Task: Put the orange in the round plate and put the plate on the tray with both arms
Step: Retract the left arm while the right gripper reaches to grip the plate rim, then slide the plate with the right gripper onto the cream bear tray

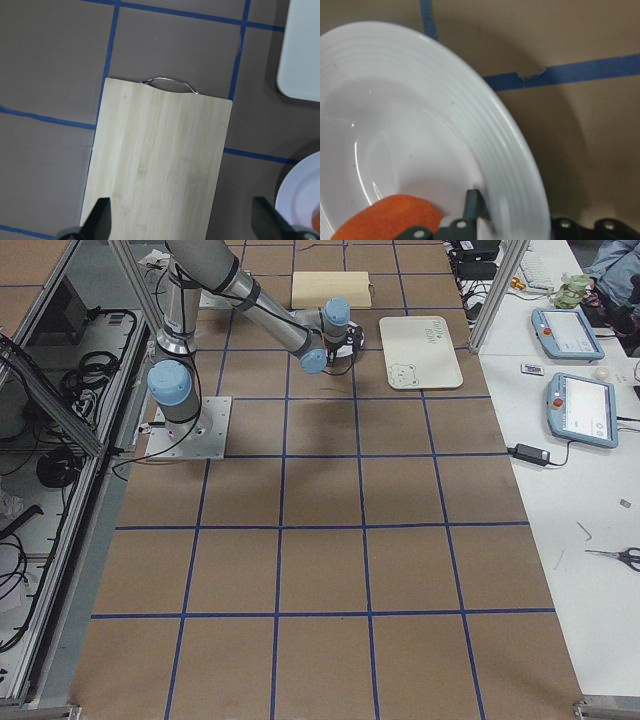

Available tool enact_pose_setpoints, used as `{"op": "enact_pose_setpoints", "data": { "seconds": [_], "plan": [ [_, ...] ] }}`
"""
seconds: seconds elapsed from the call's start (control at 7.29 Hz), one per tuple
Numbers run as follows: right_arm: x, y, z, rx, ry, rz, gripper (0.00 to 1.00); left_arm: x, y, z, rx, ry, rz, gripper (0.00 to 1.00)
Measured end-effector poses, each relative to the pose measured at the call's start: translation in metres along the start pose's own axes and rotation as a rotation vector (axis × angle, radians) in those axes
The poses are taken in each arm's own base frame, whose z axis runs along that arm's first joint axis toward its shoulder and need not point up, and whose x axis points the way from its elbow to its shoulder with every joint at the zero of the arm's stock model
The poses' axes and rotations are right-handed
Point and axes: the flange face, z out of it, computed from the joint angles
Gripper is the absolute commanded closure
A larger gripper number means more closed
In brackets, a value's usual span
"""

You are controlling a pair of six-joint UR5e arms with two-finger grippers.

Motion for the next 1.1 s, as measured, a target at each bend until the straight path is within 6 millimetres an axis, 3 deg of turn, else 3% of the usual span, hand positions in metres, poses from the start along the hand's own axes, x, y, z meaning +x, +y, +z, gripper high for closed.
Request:
{"op": "enact_pose_setpoints", "data": {
  "seconds": [0.41, 0.69, 1.1],
  "plan": [
    [-0.005, -0.007, -0.013, 0.021, -0.019, 0.06, 1.0, 0.01, 0.004, 0.005, -0.003, 0.013, 0.019, 0.0],
    [-0.005, -0.032, -0.044, 0.057, -0.081, 0.092, 1.0, 0.03, 0.013, 0.003, -0.002, 0.011, 0.067, 0.0],
    [-0.014, -0.079, -0.091, 0.132, -0.119, 0.104, 1.0, 0.036, 0.019, -0.002, 0.001, 0.009, 0.117, 0.0]
  ]
}}
